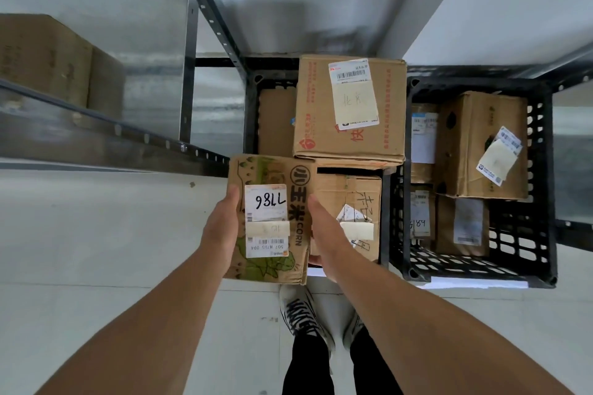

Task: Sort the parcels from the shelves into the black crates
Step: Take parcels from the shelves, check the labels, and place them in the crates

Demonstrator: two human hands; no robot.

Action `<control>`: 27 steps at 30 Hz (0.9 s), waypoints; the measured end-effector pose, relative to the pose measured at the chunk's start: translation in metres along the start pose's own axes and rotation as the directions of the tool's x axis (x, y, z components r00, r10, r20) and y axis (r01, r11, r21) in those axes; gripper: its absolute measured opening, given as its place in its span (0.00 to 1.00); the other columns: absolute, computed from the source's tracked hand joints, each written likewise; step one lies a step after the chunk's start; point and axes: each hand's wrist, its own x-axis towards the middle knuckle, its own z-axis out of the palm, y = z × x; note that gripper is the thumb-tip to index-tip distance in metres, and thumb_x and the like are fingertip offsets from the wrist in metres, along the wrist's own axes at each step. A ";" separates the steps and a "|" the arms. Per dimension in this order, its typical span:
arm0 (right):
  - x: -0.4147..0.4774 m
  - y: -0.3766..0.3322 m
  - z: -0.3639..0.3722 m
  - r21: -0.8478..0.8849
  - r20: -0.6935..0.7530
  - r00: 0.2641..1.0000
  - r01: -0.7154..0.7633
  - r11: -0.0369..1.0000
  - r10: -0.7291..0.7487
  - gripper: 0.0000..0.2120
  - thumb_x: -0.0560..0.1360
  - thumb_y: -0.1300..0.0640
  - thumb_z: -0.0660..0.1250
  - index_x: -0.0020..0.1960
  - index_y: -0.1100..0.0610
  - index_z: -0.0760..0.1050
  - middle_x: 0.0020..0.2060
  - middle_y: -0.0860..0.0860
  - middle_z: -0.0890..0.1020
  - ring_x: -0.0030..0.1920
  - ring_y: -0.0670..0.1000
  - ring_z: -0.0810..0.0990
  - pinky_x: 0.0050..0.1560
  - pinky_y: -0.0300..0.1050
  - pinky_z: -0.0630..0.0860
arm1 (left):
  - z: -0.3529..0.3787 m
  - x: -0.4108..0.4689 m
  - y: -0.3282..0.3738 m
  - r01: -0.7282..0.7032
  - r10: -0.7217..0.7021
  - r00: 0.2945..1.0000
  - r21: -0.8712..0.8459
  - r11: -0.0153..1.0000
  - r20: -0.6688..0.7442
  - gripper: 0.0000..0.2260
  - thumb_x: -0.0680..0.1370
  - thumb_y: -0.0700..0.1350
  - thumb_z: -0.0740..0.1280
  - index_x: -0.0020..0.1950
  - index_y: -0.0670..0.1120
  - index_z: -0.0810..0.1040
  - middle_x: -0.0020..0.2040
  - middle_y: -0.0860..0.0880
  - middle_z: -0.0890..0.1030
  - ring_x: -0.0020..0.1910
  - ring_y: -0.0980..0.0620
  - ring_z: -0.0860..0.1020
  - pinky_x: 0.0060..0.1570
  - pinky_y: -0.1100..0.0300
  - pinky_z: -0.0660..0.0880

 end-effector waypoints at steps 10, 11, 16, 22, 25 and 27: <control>0.006 -0.013 -0.002 -0.099 -0.112 0.992 0.038 0.994 -0.049 0.35 0.68 0.22 0.52 0.65 0.38 0.77 0.61 0.45 0.83 0.64 0.53 0.78 0.67 0.60 0.71 | 0.014 0.003 0.003 -0.037 0.037 0.998 0.003 0.999 0.056 0.22 0.82 0.64 0.49 0.61 0.55 0.77 0.51 0.50 0.83 0.52 0.44 0.81 0.57 0.46 0.74; 0.007 -0.011 -0.001 -0.110 -0.133 0.989 0.049 0.993 -0.064 0.37 0.65 0.21 0.51 0.65 0.37 0.77 0.61 0.45 0.82 0.64 0.54 0.78 0.68 0.62 0.71 | 0.014 0.005 0.003 -0.039 0.038 0.997 0.007 0.999 0.066 0.22 0.82 0.64 0.49 0.60 0.55 0.77 0.51 0.50 0.83 0.51 0.45 0.81 0.56 0.47 0.74; 0.007 -0.007 -0.002 -0.132 -0.202 0.975 0.071 0.989 -0.096 0.39 0.63 0.20 0.51 0.65 0.37 0.77 0.60 0.46 0.83 0.63 0.56 0.79 0.68 0.63 0.72 | 0.020 0.002 -0.002 -0.003 0.004 0.996 -0.004 1.000 0.093 0.24 0.81 0.66 0.49 0.64 0.55 0.76 0.53 0.49 0.83 0.52 0.45 0.81 0.57 0.45 0.74; -0.010 -0.008 -0.005 -0.155 -0.249 0.958 0.103 0.983 -0.139 0.38 0.68 0.22 0.53 0.72 0.38 0.72 0.66 0.46 0.79 0.68 0.54 0.74 0.73 0.61 0.67 | 0.021 0.000 -0.003 0.057 -0.052 0.994 -0.044 0.997 0.097 0.24 0.81 0.66 0.50 0.67 0.56 0.74 0.59 0.47 0.81 0.57 0.43 0.78 0.60 0.45 0.70; -0.013 -0.006 -0.014 -0.148 -0.258 0.952 0.128 0.981 -0.163 0.28 0.79 0.30 0.54 0.74 0.41 0.71 0.66 0.47 0.78 0.66 0.52 0.73 0.72 0.56 0.67 | 0.023 -0.006 -0.004 0.057 -0.054 0.995 -0.037 0.998 0.088 0.23 0.82 0.65 0.50 0.66 0.56 0.75 0.59 0.47 0.81 0.57 0.43 0.78 0.61 0.44 0.71; -0.014 -0.005 -0.013 -0.158 -0.257 0.953 0.119 0.980 -0.158 0.31 0.76 0.27 0.53 0.73 0.40 0.72 0.66 0.47 0.79 0.67 0.53 0.74 0.72 0.57 0.68 | 0.022 -0.005 -0.005 0.067 -0.064 0.995 -0.041 0.997 0.074 0.23 0.81 0.66 0.50 0.66 0.56 0.75 0.59 0.47 0.81 0.58 0.42 0.78 0.64 0.41 0.70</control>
